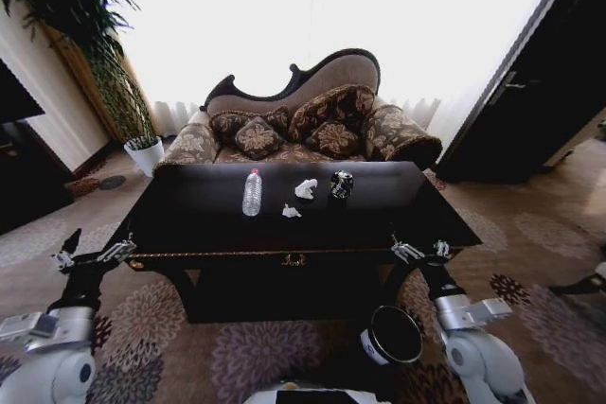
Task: Move to the front of the table and place the trash on the table into the trash bin.
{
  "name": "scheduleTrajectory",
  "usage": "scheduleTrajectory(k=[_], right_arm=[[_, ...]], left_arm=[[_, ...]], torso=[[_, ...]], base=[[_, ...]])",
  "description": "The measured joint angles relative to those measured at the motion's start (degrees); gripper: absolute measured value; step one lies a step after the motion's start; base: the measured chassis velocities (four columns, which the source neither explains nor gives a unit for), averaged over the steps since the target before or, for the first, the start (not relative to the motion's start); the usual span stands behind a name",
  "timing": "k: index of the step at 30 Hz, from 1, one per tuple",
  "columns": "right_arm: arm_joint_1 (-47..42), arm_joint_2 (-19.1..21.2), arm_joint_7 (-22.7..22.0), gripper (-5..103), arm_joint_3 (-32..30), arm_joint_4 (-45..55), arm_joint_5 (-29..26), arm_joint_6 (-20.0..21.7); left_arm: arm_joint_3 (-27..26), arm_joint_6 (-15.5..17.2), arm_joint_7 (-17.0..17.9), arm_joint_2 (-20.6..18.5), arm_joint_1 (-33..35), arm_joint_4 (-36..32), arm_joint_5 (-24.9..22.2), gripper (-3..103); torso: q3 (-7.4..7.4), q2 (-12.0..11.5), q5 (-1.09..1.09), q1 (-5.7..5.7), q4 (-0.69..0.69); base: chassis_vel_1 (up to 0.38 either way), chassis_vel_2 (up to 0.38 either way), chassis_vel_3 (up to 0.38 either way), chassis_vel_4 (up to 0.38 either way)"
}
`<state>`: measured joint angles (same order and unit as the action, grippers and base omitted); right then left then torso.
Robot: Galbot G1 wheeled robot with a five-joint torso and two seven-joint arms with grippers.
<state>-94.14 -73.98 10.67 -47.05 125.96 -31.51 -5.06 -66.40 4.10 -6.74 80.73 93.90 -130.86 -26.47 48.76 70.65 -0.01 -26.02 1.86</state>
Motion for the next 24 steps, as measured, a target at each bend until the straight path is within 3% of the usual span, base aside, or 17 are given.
scheduleTrajectory(k=[19,22,24], right_arm=[[0.2,-0.28,0.22,100,0.6,-0.23,0.09,-0.6],[0.22,-0.3,0.41,100,0.78,-0.18,0.07,-0.8],[0.19,-0.3,0.84,100,1.15,0.05,0.09,-1.04]], left_arm=[[0.66,0.05,-0.38,0.41,0.21,-0.57,0.18,100],[1.14,0.87,-0.52,-0.09,-0.09,-1.25,-0.56,100],[1.62,3.64,-0.33,-2.83,-1.57,-2.64,-3.65,100]], torso=[[-0.01,0.02,0.0,0.03,0.0],[0.0,0.01,-0.02,0.0,0.0],[0.0,0.0,-0.01,0.0,-0.01]], base=[[-0.029,0.024,0.027,-0.026],[0.0,0.0,0.0,0.0],[0.0,0.0,0.0,0.0]])
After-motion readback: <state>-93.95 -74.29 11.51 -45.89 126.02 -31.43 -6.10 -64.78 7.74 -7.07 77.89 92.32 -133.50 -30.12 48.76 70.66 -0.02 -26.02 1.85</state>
